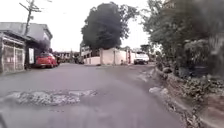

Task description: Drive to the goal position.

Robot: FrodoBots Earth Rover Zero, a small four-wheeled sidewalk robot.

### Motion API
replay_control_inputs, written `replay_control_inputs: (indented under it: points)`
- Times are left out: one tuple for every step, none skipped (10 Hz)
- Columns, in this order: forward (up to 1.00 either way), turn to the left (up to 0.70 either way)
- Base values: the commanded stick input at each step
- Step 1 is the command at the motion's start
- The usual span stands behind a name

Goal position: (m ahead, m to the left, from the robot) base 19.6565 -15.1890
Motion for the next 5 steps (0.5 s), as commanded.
replay_control_inputs:
  points:
    - [0.7,0.0]
    - [0.7,0.0]
    - [0.7,0.0]
    - [0.7,0.01]
    - [0.7,0.16]
